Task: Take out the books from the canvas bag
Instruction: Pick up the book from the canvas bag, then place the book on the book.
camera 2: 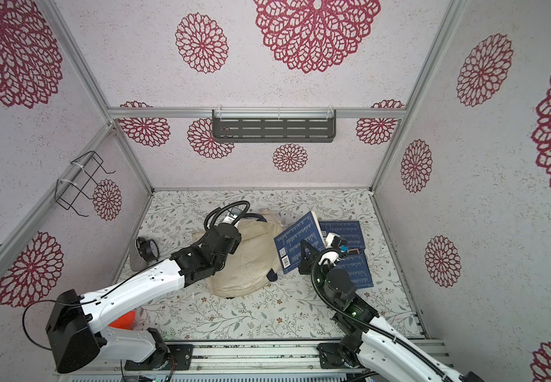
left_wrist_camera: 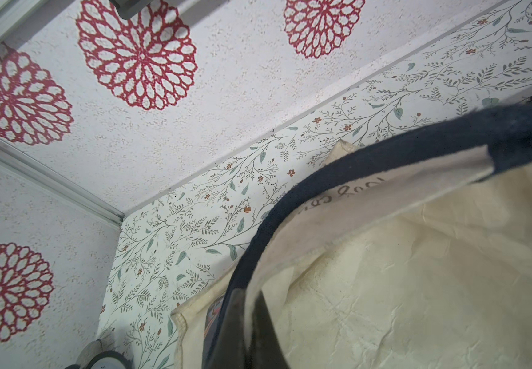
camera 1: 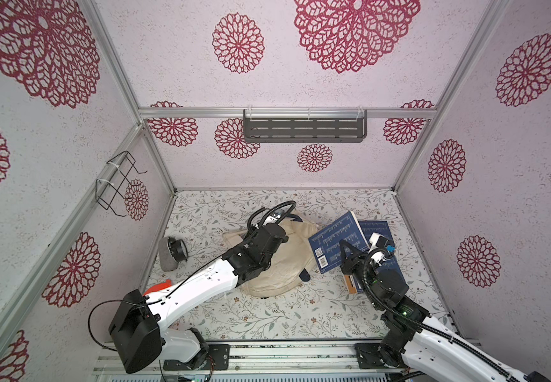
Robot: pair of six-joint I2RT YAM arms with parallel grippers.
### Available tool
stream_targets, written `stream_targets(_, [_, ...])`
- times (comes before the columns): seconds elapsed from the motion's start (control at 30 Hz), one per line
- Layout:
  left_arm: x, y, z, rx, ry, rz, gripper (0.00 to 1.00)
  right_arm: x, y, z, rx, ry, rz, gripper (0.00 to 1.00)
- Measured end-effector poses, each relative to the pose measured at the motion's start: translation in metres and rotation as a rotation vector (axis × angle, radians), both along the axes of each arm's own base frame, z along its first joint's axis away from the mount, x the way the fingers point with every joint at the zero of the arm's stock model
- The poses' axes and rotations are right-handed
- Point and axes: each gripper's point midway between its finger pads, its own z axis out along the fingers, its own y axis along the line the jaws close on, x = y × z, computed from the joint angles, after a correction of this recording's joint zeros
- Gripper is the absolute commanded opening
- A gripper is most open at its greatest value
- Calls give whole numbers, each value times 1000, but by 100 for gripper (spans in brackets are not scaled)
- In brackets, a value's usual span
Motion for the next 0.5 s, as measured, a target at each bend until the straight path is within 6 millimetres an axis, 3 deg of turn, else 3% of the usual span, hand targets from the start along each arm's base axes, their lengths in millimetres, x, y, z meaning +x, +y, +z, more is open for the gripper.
stream_targets(0.27, [3, 2, -1, 8, 14, 12, 0, 7, -62, -11, 56, 82, -225, 0])
stream_targets(0.5, [3, 2, -3, 14, 28, 12, 0, 13, -91, -14, 107, 115, -329, 0])
